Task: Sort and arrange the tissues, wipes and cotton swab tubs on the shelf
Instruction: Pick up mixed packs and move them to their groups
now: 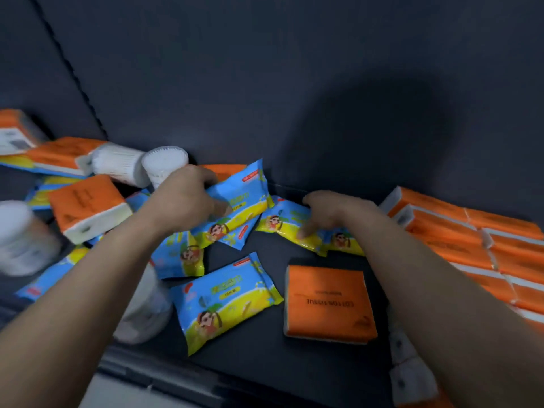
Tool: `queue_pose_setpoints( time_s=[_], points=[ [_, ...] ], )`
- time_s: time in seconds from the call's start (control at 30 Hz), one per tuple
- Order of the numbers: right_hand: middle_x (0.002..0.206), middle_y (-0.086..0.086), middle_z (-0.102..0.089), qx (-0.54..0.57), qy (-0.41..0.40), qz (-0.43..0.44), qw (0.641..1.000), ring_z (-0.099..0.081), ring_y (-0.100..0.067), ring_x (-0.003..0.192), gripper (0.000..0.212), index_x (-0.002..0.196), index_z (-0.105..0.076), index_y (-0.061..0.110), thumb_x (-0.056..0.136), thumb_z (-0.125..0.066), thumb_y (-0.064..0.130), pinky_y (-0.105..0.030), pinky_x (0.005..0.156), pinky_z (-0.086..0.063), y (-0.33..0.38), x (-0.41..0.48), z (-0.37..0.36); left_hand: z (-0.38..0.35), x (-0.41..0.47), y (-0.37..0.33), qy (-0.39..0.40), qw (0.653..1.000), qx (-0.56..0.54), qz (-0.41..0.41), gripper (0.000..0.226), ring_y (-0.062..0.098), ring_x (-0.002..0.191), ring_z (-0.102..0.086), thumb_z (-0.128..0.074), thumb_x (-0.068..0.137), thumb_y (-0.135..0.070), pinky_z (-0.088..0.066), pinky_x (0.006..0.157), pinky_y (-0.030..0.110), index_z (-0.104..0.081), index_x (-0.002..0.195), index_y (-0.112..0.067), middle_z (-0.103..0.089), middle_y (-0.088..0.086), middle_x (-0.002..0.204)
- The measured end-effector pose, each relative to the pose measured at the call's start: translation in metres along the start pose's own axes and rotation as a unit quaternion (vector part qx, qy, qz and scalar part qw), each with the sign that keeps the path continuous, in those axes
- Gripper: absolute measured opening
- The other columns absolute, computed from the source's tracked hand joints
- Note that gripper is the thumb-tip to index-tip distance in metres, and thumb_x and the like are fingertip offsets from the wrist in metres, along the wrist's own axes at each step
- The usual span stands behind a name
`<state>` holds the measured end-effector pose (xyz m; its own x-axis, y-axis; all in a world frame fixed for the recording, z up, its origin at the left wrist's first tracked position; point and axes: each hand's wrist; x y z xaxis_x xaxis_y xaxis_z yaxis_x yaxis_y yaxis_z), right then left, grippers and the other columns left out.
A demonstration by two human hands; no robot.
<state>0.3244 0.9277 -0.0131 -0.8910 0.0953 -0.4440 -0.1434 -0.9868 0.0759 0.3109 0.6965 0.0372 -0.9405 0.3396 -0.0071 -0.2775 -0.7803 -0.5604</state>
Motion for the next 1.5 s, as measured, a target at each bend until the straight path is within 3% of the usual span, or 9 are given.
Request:
queue_pose_setpoints(
  time_s=[0.13, 0.23, 0.47, 0.57, 0.73, 0.83, 0.93, 1.27, 1.5],
  points=[
    [0.115, -0.01, -0.06, 0.018, -0.02, 0.034, 0.999, -0.057, -0.025, 0.095, 0.048, 0.103, -0.057, 0.01, 0.07, -0.078, 0.038, -0.027, 0.073, -0.043, -0.001, 0.002, 0.003, 0.004, -0.016, 0.0, -0.031, 0.999, -0.027, 0.025, 0.025, 0.03, 0.077, -0.065, -0.08, 0.067, -0.019, -0.051, 0.068, 0.038, -0.067, 0.085, -0.007, -0.068, 0.016, 0.082],
    [0.1, -0.006, -0.054, 0.017, -0.087, 0.065, 0.994, -0.049, -0.02, 0.085, 0.032, 0.089, -0.048, 0.015, 0.076, -0.075, 0.024, -0.026, 0.068, -0.035, 0.002, -0.016, 0.026, 0.012, -0.027, 0.002, -0.044, 0.998, -0.043, 0.035, 0.017, 0.017, 0.06, -0.06, -0.081, 0.066, -0.021, -0.047, 0.055, 0.028, -0.066, 0.075, -0.018, -0.068, 0.004, 0.069],
    [0.095, -0.005, -0.057, 0.071, -0.287, 0.11, 0.949, -0.057, -0.027, 0.087, 0.027, 0.101, -0.054, 0.017, 0.079, -0.07, 0.022, -0.034, 0.071, -0.047, 0.026, -0.067, 0.07, 0.044, -0.054, 0.009, -0.127, 0.982, -0.141, 0.009, 0.017, 0.001, 0.047, -0.057, -0.08, 0.068, -0.016, -0.047, 0.047, 0.016, -0.068, 0.08, -0.016, -0.068, -0.002, 0.068],
    [0.092, -0.004, -0.06, 0.084, -0.337, 0.14, 0.927, -0.056, -0.027, 0.087, 0.026, 0.102, -0.055, 0.018, 0.08, -0.068, 0.023, -0.037, 0.077, -0.049, 0.058, -0.083, 0.076, 0.066, -0.071, 0.026, -0.171, 0.974, -0.149, 0.002, 0.022, 0.018, 0.067, -0.069, -0.082, 0.067, -0.021, -0.057, 0.064, 0.037, -0.069, 0.084, -0.018, -0.071, 0.001, 0.077],
    [0.084, -0.003, -0.061, 0.087, -0.352, 0.193, 0.911, -0.057, -0.026, 0.079, 0.021, 0.1, -0.056, 0.019, 0.08, -0.064, 0.02, -0.039, 0.072, -0.049, 0.142, -0.098, 0.073, 0.114, -0.113, 0.086, -0.228, 0.967, -0.117, -0.007, 0.017, 0.014, 0.056, -0.059, -0.079, 0.069, -0.021, -0.05, 0.054, 0.026, -0.066, 0.078, -0.025, -0.068, 0.0, 0.074],
    [0.084, -0.004, -0.061, 0.09, -0.37, 0.229, 0.896, -0.056, -0.028, 0.078, 0.022, 0.101, -0.056, 0.019, 0.08, -0.064, 0.017, -0.04, 0.071, -0.048, 0.211, -0.102, 0.07, 0.148, -0.139, 0.143, -0.244, 0.963, -0.115, 0.008, 0.021, 0.015, 0.07, -0.064, -0.081, 0.066, -0.023, -0.053, 0.068, 0.034, -0.069, 0.084, -0.024, -0.07, 0.002, 0.081],
    [0.086, -0.008, -0.06, 0.085, -0.377, 0.252, 0.887, -0.056, -0.033, 0.081, 0.023, 0.104, -0.054, 0.017, 0.082, -0.06, 0.017, -0.042, 0.072, -0.049, 0.285, -0.101, 0.067, 0.184, -0.164, 0.199, -0.262, 0.957, -0.121, 0.021, 0.018, 0.006, 0.061, -0.056, -0.08, 0.068, -0.018, -0.047, 0.06, 0.02, -0.067, 0.08, -0.023, -0.067, -0.001, 0.076],
    [0.098, -0.008, -0.061, 0.051, -0.337, 0.314, 0.886, -0.056, -0.032, 0.089, 0.032, 0.117, -0.053, 0.018, 0.084, -0.057, 0.016, -0.038, 0.076, -0.048, 0.47, -0.09, 0.056, 0.272, -0.226, 0.343, -0.318, 0.938, -0.101, 0.098, 0.018, 0.019, 0.06, -0.055, -0.079, 0.069, -0.019, -0.048, 0.063, 0.036, -0.068, 0.082, -0.021, -0.067, 0.008, 0.074],
    [0.112, -0.008, -0.061, 0.034, -0.307, 0.367, 0.877, -0.055, -0.029, 0.1, 0.037, 0.125, -0.052, 0.016, 0.088, -0.056, 0.02, -0.038, 0.083, -0.047, 0.56, -0.053, 0.06, 0.306, -0.237, 0.407, -0.351, 0.917, -0.101, 0.16, 0.016, 0.016, 0.052, -0.051, -0.077, 0.072, -0.018, -0.041, 0.051, 0.028, -0.067, 0.082, -0.022, -0.066, 0.004, 0.071]
  ],
)
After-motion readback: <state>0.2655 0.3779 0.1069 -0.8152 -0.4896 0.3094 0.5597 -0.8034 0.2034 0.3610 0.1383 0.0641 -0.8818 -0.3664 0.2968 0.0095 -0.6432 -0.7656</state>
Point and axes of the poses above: each hand's wrist, its own x-axis towards the middle knuckle, its own z-axis out of the back of the hand, y = z × x
